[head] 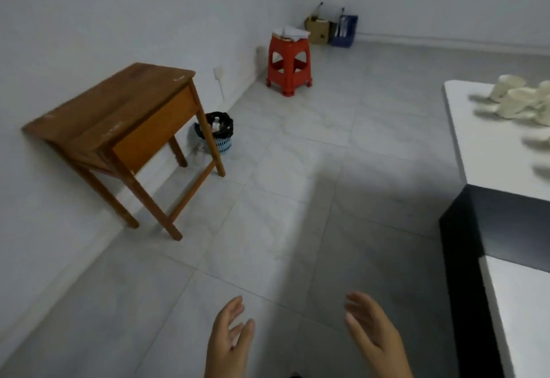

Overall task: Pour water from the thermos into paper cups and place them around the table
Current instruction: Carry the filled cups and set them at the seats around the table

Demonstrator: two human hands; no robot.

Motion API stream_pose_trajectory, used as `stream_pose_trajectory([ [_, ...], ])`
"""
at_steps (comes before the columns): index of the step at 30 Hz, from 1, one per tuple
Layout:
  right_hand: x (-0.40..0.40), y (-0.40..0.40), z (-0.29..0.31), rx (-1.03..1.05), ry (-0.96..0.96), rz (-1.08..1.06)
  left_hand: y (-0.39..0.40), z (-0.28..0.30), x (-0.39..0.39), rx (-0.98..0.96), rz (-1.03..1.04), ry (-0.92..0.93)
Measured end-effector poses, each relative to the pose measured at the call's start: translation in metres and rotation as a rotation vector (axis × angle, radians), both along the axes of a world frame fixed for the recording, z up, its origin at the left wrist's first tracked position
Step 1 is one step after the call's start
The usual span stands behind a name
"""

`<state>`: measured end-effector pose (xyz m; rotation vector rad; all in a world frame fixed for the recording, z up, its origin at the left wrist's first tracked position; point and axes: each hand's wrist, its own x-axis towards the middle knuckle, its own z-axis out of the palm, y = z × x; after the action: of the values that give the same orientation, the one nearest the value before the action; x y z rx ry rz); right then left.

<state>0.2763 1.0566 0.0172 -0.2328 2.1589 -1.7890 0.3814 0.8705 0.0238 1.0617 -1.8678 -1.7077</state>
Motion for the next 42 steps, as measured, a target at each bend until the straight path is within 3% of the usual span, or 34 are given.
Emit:
stream_pose_trajectory([
  [9,-0.163,-0.035,-0.014,0.010,-0.038,-0.539,-0.074,-0.017,-0.225,0.025,-0.299,-0.069],
  [16,-0.305,-0.069,0.012,0.167,0.128,-0.680,-0.108,0.002,-0.448,0.001,-0.557,0.012],
  [19,-0.343,-0.063,0.008,0.239,0.100,-0.841,-0.102,-0.002,-0.524,-0.004,-0.675,-0.021],
  [26,-0.446,-0.018,-0.016,0.206,-0.004,-1.143,-0.033,-0.029,-0.680,0.109,-0.864,-0.170],
  [30,-0.546,0.037,-0.013,0.095,0.026,-1.139,0.030,-0.024,-0.767,0.167,-0.903,-0.082],
  [37,-0.668,0.105,0.007,0.102,0.052,-1.211,0.115,-0.010,-0.902,0.050,-1.023,-0.015],
  [42,-0.707,0.128,-0.017,0.015,-0.008,-1.464,0.164,-0.018,-0.975,0.010,-1.259,-0.114],
])
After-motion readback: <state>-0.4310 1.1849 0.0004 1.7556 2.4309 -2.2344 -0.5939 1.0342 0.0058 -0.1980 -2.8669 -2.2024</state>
